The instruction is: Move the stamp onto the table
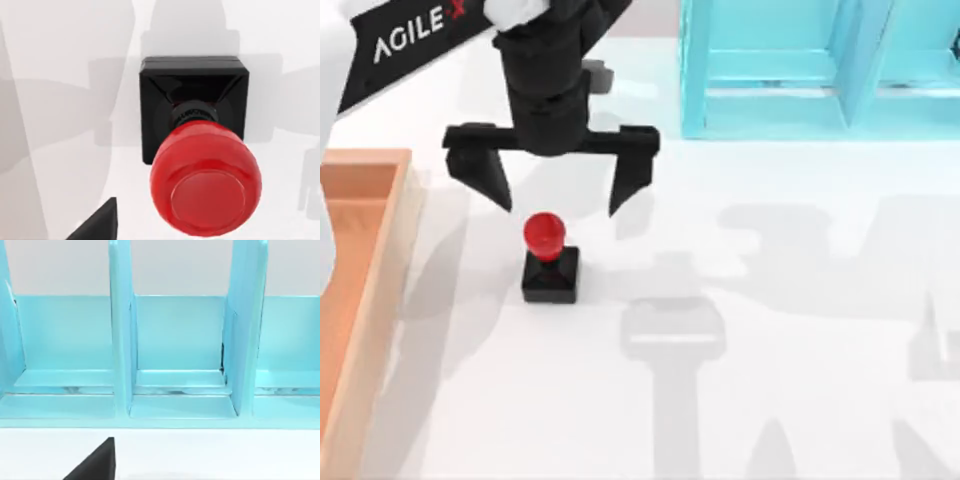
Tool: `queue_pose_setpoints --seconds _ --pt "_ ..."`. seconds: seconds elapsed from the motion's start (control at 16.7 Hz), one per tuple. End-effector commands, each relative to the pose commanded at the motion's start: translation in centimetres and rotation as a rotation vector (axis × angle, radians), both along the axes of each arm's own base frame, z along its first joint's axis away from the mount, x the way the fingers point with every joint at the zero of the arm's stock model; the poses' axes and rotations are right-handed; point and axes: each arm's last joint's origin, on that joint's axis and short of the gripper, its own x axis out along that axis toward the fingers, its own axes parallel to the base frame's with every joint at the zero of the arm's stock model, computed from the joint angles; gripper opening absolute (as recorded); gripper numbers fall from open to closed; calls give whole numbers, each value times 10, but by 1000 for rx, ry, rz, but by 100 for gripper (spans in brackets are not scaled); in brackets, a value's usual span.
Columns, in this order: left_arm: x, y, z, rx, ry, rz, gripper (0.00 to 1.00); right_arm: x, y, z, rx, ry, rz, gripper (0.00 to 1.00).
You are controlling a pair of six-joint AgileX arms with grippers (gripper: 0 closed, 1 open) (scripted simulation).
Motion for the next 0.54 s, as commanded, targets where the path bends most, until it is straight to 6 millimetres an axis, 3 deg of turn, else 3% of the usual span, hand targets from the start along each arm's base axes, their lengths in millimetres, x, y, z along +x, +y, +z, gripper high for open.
queue_pose_setpoints --seconds 0.3,0.54 --pt "-6 12 69 -9 -23 30 100 0 0 0 0 0 0 100" --pt "-8 18 84 -10 -15 48 100 0 0 0 0 0 0 100"
